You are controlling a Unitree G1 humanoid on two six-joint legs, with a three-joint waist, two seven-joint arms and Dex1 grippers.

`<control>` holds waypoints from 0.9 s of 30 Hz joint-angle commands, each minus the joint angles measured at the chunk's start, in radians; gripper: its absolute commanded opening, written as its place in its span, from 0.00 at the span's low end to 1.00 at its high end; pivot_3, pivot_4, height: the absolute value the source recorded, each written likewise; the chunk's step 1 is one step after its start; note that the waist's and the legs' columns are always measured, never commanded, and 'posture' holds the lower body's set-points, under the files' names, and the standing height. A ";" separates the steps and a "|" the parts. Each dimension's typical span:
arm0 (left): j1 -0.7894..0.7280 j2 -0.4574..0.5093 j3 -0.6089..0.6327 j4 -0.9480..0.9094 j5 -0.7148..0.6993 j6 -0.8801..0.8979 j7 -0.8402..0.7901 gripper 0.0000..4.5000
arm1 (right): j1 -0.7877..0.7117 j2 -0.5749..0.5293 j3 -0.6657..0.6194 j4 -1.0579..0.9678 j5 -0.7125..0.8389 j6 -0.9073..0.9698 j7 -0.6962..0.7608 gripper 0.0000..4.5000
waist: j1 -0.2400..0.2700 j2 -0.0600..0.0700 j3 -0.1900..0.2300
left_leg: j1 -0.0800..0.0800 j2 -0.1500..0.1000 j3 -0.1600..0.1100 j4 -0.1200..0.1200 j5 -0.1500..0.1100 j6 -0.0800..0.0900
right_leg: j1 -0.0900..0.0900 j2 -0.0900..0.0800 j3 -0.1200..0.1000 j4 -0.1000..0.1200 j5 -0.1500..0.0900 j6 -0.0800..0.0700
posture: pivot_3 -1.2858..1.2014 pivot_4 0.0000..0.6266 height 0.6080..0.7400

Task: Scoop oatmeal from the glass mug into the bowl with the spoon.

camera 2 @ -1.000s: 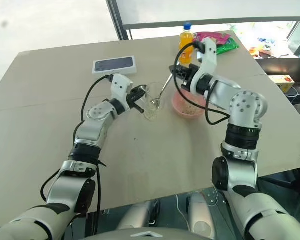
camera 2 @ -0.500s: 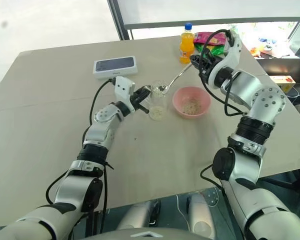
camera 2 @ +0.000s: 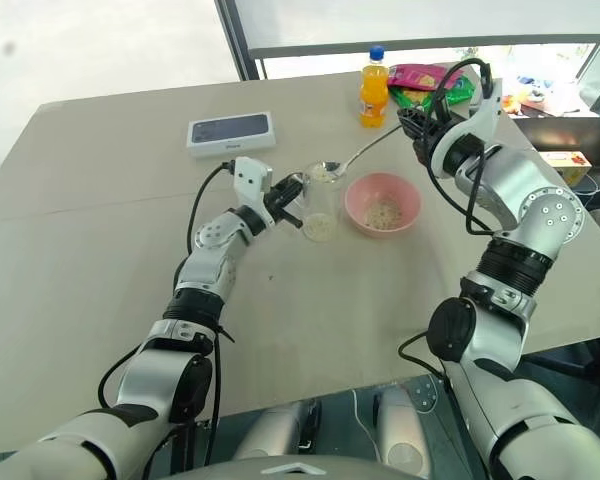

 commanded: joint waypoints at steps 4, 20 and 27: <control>-0.019 0.003 -0.004 0.014 0.000 -0.017 -0.018 0.01 | 0.012 -0.036 0.015 -0.029 0.103 -0.073 -0.038 0.00 | 0.000 0.000 0.000 | 0.000 0.000 0.000 0.000 0.000 0.000 | 0.000 0.000 0.000 0.000 0.000 0.000 | 0.52 0.24 1.00; -0.034 0.010 -0.010 0.054 0.011 -0.032 -0.034 0.01 | 0.107 -0.214 0.044 0.003 0.163 -0.181 -0.003 0.00 | 0.000 0.000 0.000 | 0.000 0.000 0.001 0.000 0.000 0.001 | 0.000 0.000 0.000 0.000 0.000 0.000 | 0.52 0.24 1.00; -0.031 0.011 -0.011 0.054 0.011 -0.034 -0.033 0.01 | 0.142 -0.335 0.247 -0.029 -0.098 -0.203 0.206 0.00 | -0.002 0.000 0.000 | 0.001 0.000 0.003 0.000 -0.001 0.002 | 0.000 0.000 0.002 0.000 0.000 0.000 | 0.52 0.24 1.00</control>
